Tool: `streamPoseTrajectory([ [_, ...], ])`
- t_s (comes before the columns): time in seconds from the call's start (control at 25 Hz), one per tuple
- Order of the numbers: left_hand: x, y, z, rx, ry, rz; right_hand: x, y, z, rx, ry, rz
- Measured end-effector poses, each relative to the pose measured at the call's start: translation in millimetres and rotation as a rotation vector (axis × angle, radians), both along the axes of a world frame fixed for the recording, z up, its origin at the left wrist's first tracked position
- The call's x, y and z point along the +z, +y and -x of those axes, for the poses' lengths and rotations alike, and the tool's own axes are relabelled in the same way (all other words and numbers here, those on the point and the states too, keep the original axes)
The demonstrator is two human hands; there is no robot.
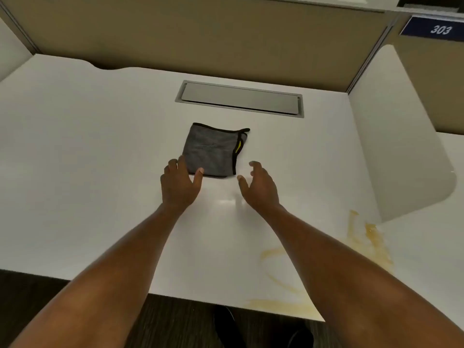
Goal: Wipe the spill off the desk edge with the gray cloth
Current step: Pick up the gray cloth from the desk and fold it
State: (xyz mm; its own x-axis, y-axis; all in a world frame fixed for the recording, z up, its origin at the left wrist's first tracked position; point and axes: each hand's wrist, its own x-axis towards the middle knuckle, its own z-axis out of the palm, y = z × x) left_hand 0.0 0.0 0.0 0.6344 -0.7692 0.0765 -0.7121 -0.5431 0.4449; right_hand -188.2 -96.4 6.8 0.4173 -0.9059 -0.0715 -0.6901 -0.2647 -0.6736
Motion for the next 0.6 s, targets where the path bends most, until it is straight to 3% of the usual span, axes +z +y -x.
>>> streamPoseTrajectory([
  [0.28,-1.6,-32.3,-27.5,0.14,0.269,-0.006,2.4,-12.0,-66.8,-0.04,-0.051,-0.119],
  [0.6,5.8,-55.5,-48.1,0.387,0.703,0.024,3.9,-30.3,-91.7,-0.349,-0.192,-0.446],
])
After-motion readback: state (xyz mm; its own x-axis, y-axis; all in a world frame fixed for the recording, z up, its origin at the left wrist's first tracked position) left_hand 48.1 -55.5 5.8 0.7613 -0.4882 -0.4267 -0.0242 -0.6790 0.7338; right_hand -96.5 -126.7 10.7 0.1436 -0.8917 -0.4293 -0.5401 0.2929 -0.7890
